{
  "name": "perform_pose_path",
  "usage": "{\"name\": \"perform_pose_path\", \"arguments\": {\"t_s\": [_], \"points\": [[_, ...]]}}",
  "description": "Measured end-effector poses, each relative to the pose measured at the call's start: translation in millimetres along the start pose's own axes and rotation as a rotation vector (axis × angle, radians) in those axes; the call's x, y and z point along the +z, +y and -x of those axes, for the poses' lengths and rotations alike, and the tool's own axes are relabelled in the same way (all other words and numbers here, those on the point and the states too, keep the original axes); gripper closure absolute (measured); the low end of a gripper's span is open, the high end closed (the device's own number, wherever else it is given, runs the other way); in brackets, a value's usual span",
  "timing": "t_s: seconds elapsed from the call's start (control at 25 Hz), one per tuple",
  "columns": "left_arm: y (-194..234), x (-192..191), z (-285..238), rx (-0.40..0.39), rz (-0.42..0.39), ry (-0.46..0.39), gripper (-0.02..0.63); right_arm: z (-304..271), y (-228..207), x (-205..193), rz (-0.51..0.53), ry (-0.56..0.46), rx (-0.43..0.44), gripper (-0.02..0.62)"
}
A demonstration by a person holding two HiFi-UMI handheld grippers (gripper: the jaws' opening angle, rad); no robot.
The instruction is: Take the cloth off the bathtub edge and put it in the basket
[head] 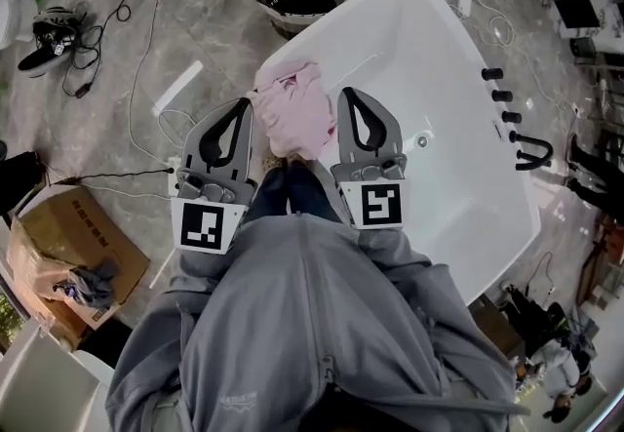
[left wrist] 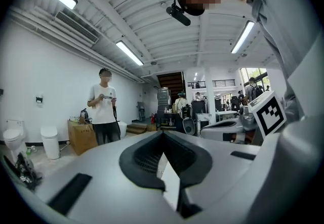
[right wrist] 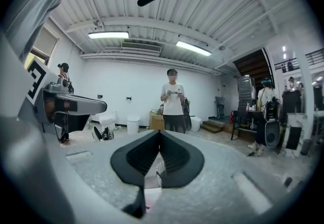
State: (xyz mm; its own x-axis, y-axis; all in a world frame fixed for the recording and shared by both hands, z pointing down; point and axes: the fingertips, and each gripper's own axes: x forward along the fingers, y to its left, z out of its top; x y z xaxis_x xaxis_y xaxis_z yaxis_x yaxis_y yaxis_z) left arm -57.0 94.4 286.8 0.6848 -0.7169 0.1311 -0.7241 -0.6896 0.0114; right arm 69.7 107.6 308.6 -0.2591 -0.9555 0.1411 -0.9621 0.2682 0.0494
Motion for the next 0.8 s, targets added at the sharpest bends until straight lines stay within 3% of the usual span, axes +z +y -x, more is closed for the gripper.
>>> {"name": "perform_pose_path", "arguments": {"t_s": [0.4, 0.8], "points": [[2.5, -72.9, -37.3, -0.065, -0.023, 0.028, 0.600, -25.7, -9.1, -78.8, 0.001, 0.060, 0.031, 0.592], [-4.0, -151.8, -49.2, -0.088, 0.026, 0.076, 0.600, -29.3, -8.2, -157.1, -0.015, 0.123, 0.057, 0.592]]}}
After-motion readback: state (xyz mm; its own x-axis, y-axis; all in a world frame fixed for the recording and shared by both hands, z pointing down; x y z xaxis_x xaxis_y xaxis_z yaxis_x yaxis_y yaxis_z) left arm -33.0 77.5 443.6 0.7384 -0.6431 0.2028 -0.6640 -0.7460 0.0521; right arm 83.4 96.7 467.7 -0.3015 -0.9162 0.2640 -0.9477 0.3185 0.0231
